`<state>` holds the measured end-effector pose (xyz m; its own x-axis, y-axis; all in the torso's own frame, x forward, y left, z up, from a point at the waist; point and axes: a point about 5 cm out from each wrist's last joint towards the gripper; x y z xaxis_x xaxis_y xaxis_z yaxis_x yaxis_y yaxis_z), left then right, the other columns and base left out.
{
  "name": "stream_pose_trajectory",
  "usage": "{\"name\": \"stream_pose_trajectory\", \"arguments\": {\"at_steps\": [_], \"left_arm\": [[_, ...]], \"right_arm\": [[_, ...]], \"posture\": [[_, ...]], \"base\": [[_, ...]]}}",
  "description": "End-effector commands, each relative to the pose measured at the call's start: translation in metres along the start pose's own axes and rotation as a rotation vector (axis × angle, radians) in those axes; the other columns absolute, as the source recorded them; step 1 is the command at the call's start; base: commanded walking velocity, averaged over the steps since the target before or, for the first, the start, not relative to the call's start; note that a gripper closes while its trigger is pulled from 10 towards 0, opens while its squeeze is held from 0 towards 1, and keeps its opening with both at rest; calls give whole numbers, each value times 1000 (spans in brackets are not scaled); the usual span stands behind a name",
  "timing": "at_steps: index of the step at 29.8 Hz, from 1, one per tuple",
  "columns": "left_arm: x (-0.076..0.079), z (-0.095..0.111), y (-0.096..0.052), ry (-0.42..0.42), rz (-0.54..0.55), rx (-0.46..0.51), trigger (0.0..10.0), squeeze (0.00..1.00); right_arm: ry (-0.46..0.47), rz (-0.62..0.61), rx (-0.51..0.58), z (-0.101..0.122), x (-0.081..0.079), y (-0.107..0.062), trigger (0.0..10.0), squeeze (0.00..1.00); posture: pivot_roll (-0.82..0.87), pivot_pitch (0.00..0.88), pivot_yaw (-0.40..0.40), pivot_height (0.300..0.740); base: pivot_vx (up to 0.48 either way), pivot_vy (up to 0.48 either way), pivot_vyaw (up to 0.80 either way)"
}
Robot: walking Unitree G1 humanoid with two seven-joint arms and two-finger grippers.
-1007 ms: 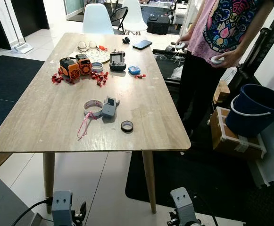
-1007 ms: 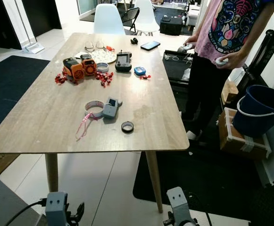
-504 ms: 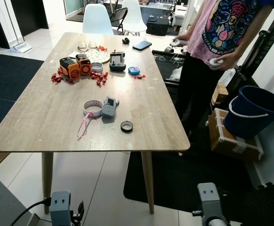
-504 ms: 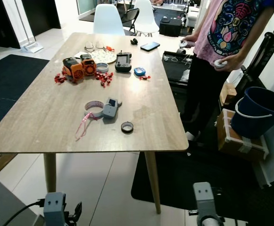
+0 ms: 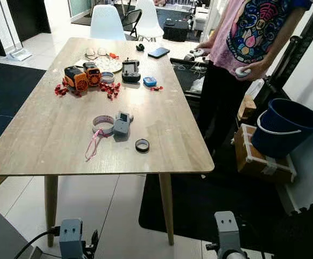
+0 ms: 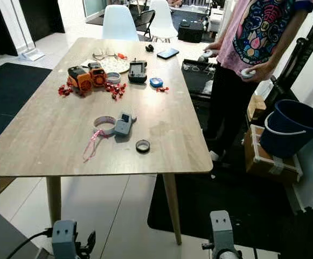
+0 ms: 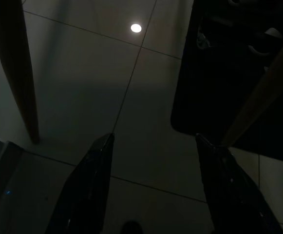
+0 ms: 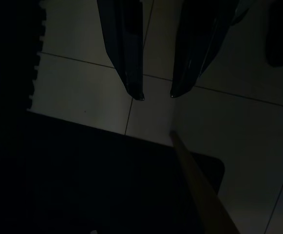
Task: Hang keys on a hook
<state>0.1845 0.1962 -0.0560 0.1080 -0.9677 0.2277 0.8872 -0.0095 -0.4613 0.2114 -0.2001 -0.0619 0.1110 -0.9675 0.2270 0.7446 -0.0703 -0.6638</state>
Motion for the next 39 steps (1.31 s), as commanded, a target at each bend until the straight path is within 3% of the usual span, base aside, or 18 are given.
{"name": "stream_pose_trajectory", "arguments": {"at_steps": [1,8,39], "left_arm": [[5,-8,-3,-20,-6,-19,10000,0],[5,-8,-3,-20,-9,-23,10000,0],[4,-4,-1,-12,-16,-3,10000,0]], "right_arm": [[-18,10,-12,-2,1,0,10000,0],[-31,29,-12,-2,0,0,10000,0],[-62,77,-9,-1,-10,0,10000,0]], "posture": [[59,42,-80,740],[58,43,-80,740],[72,40,-78,740]], "base": [[0,0,0],[0,0,0],[-306,0,0]]}}
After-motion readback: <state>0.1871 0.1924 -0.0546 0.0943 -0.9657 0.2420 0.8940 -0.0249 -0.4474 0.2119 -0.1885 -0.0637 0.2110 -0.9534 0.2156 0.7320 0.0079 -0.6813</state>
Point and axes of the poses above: a point about 5 cm out from each wrist's last joint towards the gripper, its own y axis pointing out of the wrist towards the gripper, its own z axis along the axis of the wrist's last joint, x = y × z, and after that the axes turned 8 degrees about -y, right-handed
